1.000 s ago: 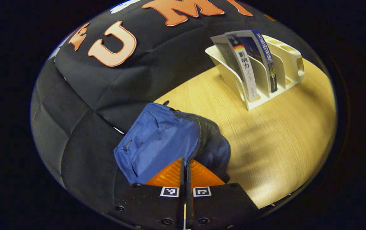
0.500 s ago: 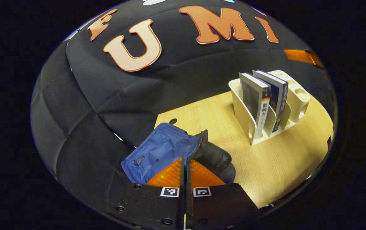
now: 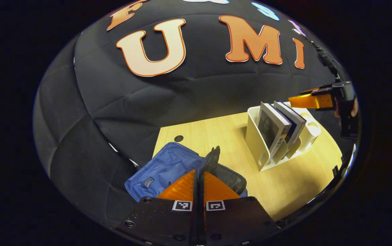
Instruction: Open the schoolbag, grab two books from the bookshelf and put them into the schoolbag.
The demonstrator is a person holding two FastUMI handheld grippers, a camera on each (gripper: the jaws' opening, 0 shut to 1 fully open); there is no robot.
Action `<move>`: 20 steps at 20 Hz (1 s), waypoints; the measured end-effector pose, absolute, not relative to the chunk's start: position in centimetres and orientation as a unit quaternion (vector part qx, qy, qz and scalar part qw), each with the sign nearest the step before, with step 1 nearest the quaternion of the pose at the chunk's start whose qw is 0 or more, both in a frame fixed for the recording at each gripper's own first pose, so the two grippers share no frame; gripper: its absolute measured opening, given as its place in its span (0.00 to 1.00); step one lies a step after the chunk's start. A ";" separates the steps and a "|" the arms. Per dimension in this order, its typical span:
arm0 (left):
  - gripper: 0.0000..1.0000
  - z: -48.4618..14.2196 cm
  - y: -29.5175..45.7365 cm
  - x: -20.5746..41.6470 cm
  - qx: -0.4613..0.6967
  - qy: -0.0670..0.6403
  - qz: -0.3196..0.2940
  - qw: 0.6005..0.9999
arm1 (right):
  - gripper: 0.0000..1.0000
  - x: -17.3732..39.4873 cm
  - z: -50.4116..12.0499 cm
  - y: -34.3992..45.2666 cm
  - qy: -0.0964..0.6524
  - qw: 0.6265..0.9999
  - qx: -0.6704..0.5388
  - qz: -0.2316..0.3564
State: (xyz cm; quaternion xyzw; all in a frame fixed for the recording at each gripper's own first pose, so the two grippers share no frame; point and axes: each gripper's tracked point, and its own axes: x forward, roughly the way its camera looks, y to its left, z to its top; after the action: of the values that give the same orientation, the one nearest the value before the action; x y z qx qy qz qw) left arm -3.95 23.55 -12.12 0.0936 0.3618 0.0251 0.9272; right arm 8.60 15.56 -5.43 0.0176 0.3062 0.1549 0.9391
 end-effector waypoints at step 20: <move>0.00 -13.6 25.7 -2.1 0.042 0.358 -0.035 0.932 | 0.58 13.3 -14.9 19.0 0.552 0.829 0.035 0.087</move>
State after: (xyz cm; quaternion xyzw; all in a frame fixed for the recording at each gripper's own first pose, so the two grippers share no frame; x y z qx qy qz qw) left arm -2.13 25.70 -13.59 0.0420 0.3576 -0.0349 0.9323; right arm 13.32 19.00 -14.90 0.0355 0.5518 0.0865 0.8287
